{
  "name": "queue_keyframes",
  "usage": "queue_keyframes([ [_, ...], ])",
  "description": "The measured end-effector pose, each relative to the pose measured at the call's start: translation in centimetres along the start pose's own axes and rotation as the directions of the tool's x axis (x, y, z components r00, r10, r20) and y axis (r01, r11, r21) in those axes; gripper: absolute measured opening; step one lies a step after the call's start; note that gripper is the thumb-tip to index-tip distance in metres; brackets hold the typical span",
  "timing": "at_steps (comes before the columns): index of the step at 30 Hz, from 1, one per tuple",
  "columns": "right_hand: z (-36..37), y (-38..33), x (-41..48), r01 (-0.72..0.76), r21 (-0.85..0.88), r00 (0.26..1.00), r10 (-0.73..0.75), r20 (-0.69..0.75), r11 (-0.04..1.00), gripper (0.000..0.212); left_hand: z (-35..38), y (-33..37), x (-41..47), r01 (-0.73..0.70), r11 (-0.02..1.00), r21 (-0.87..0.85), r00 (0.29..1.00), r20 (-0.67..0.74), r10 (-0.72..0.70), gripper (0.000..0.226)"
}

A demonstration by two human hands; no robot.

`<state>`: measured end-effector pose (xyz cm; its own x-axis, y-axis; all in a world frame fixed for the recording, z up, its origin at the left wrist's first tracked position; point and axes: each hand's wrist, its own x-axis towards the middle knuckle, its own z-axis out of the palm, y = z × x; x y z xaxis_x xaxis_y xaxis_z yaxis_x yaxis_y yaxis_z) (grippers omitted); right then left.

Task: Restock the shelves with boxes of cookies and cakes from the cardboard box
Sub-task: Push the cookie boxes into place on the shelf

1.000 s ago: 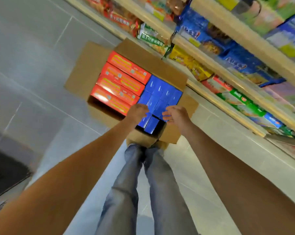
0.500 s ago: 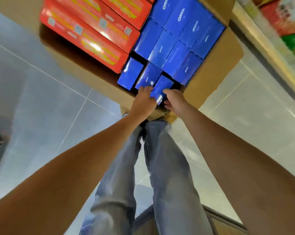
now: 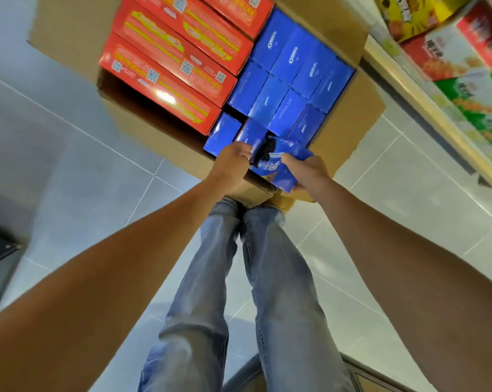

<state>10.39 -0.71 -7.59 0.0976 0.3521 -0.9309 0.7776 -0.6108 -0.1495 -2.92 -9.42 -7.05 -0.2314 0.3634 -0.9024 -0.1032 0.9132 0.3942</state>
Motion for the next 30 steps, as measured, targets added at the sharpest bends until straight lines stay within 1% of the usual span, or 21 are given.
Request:
queue_keyframes([
  [2,-2.1,-0.8,-2.5,0.010,-0.020,1.000,-0.010,0.010,1.000,0.015,-1.5,1.7,-1.2,-0.035,0.999,0.019,0.999,0.006,0.035,0.039],
  [5,-5.7,-2.3,-6.3,0.041,-0.044,0.999,-0.040,0.034,0.998,0.023,-3.4,5.3,-3.7,-0.113,0.991,0.078,0.993,0.030,0.111,0.040],
  [7,-8.4,-3.5,-9.7,0.084,-0.065,0.994,-0.078,0.081,0.994,0.026,-4.4,7.9,-5.7,-0.178,0.970,0.164,0.983,0.067,0.169,0.039],
  [9,-10.4,-4.7,-12.3,0.127,-0.110,0.985,-0.113,0.129,0.986,0.019,-5.1,10.7,-7.9,-0.200,0.955,0.217,0.978,0.106,0.181,0.039],
  [11,-12.3,-6.2,-15.5,0.195,-0.145,0.967,-0.166,0.193,0.970,0.017,-5.5,14.0,-10.6,-0.270,0.928,0.256,0.956,0.189,0.226,0.049],
  [12,-13.3,-7.1,-17.2,0.243,-0.179,0.950,-0.196,0.245,0.953,0.021,-5.6,16.0,-12.5,-0.343,0.873,0.346,0.926,0.278,0.254,0.060],
  [14,-14.7,-9.0,-20.1,0.343,-0.264,0.900,-0.235,0.367,0.901,0.028,-5.7,19.1,-15.6,-0.486,0.677,0.552,0.863,0.425,0.273,0.085],
  [15,-15.4,-10.1,-22.0,0.399,-0.301,0.870,-0.254,0.423,0.866,0.023,-5.9,20.6,-17.3,-0.534,0.606,0.590,0.835,0.480,0.269,0.096],
  [16,-16.1,-11.1,-23.4,0.454,-0.340,0.845,-0.276,0.459,0.824,0.020,-6.1,21.7,-18.4,-0.567,0.583,0.582,0.809,0.526,0.262,0.104],
  [17,-17.1,-12.2,-25.6,0.495,-0.368,0.830,-0.304,0.468,0.787,0.025,-6.4,23.4,-20.0,-0.608,0.562,0.561,0.777,0.566,0.277,0.106],
  [19,-18.7,-14.0,-29.2,0.567,-0.361,0.799,-0.386,0.461,0.740,0.053,-7.4,25.6,-22.9,-0.669,0.562,0.486,0.727,0.585,0.360,0.090],
  [20,-19.8,-14.7,-31.0,0.596,-0.299,0.781,-0.450,0.434,0.745,0.066,-8.1,27.0,-24.8,-0.705,0.553,0.444,0.700,0.563,0.440,0.079],
  [21,-20.5,-15.3,-32.4,0.602,-0.227,0.778,-0.497,0.385,0.766,0.073,-8.7,27.8,-25.9,-0.715,0.576,0.396,0.694,0.504,0.514,0.068],
  [22,-21.8,-15.8,-34.3,0.604,-0.163,0.784,-0.545,0.297,0.780,0.078,-9.5,29.3,-27.7,-0.719,0.606,0.339,0.692,0.425,0.583,0.057],
  [23,-22.5,-15.7,-35.5,0.595,-0.115,0.798,-0.566,0.209,0.796,0.082,-10.0,29.7,-28.6,-0.693,0.671,0.263,0.719,0.319,0.617,0.046],
  [24,-23.7,-15.7,-37.4,0.607,-0.064,0.792,-0.596,0.131,0.793,0.084,-10.9,31.0,-30.4,-0.686,0.707,0.169,0.726,0.218,0.652,0.038],
  [25,-24.4,-15.7,-38.4,0.610,-0.034,0.790,-0.605,0.093,0.791,0.083,-11.6,31.5,-31.3,-0.647,0.762,0.026,0.758,0.127,0.640,0.030],
  [26,-25.0,-15.8,-38.9,0.602,-0.010,0.797,-0.600,0.063,0.799,0.083,-12.4,32.1,-31.8,-0.568,0.810,-0.145,0.811,0.067,0.581,0.024],
  [27,-25.5,-15.8,-39.6,0.583,0.008,0.812,-0.583,0.027,0.812,0.084,-13.1,32.6,-32.5,-0.502,0.825,-0.259,0.847,0.044,0.529,0.018],
  [28,-26.3,-15.7,-41.0,0.576,0.046,0.818,-0.575,-0.029,0.816,0.087,-14.0,33.6,-33.6,-0.484,0.806,-0.340,0.848,0.046,0.528,0.017],
  [30,-27.8,-16.0,-43.8,0.578,0.175,0.816,-0.559,-0.147,0.797,0.086,-15.1,35.3,-36.1,-0.471,0.766,-0.438,0.833,0.065,0.550,0.028],
])
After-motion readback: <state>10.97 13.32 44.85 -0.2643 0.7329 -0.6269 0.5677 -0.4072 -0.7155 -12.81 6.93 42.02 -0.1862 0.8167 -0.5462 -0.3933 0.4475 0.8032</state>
